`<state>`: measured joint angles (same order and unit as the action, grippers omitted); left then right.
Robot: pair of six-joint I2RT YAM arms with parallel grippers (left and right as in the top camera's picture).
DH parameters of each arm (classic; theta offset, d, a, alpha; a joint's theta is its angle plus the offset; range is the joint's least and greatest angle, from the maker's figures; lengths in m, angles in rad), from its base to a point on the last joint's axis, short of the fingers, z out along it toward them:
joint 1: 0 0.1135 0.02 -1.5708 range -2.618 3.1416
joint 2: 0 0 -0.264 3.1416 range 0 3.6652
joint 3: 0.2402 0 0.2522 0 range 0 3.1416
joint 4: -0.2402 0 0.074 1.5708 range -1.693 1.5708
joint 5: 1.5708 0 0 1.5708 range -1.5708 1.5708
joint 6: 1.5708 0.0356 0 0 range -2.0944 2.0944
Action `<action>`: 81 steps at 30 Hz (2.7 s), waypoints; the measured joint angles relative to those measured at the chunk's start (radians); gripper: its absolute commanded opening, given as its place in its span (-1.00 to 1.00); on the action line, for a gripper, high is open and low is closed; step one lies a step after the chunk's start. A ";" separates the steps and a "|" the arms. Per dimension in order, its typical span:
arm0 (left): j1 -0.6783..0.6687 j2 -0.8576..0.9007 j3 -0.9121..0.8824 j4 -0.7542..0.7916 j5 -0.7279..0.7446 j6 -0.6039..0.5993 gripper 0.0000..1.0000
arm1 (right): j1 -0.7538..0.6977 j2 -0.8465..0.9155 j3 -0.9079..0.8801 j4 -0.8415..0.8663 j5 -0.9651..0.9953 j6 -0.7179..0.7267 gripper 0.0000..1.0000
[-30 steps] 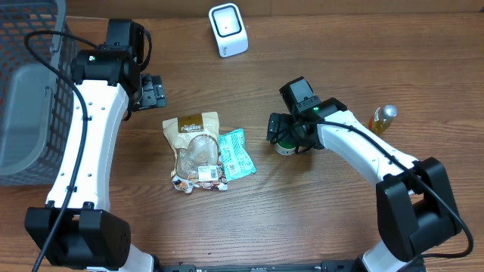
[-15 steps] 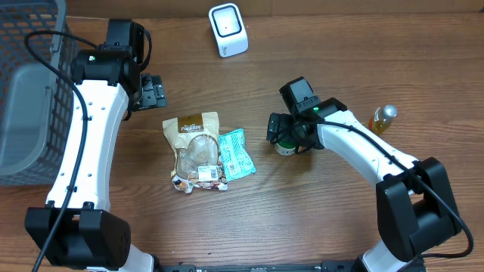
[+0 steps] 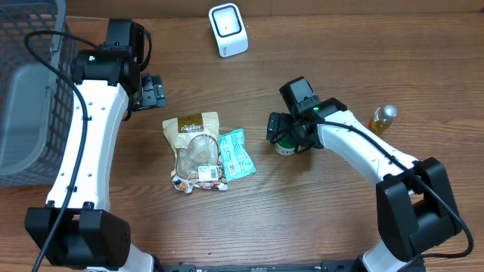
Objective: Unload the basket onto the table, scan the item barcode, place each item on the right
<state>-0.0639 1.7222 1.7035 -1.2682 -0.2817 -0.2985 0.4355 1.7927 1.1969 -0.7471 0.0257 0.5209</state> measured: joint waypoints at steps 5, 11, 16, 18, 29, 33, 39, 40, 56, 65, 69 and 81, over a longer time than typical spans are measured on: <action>0.000 0.000 0.000 0.000 0.000 0.000 0.99 | 0.000 0.000 0.000 0.001 0.000 0.000 1.00; 0.000 0.000 0.000 0.000 0.000 0.000 0.99 | 0.000 0.000 -0.020 0.032 0.000 0.000 0.91; 0.000 0.000 0.000 0.000 0.000 0.000 0.99 | 0.000 0.000 -0.036 0.033 0.000 0.004 0.80; 0.000 0.000 0.000 0.000 0.000 0.000 0.99 | 0.000 0.000 -0.036 0.034 0.000 0.003 0.67; 0.000 0.000 0.000 0.000 0.000 0.000 0.99 | -0.003 0.000 -0.036 0.032 -0.026 0.026 0.38; 0.000 0.000 0.000 0.000 0.000 0.000 0.99 | -0.013 0.000 -0.015 -0.046 -0.067 0.026 0.37; 0.000 0.000 0.000 0.000 0.000 0.000 0.99 | -0.075 -0.029 0.087 -0.211 -0.174 0.021 0.36; 0.000 0.000 0.000 0.000 0.000 0.000 0.99 | -0.091 -0.051 0.110 -0.229 -0.207 0.018 0.36; 0.000 0.000 0.000 0.000 0.000 0.000 0.99 | -0.259 -0.216 0.163 -0.332 -0.936 -0.182 0.03; 0.000 0.000 0.000 0.000 0.000 0.000 0.99 | -0.259 -0.216 0.163 -0.345 -0.972 -0.200 0.02; 0.000 0.000 0.000 0.000 0.000 0.000 0.99 | -0.259 -0.216 0.163 -0.356 -0.972 -0.201 0.02; 0.000 0.000 0.000 0.000 0.000 0.000 0.99 | -0.259 -0.216 0.163 -0.367 -0.973 -0.203 0.01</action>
<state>-0.0639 1.7222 1.7035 -1.2682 -0.2817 -0.2989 0.1764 1.5764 1.3598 -1.1141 -0.9470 0.3183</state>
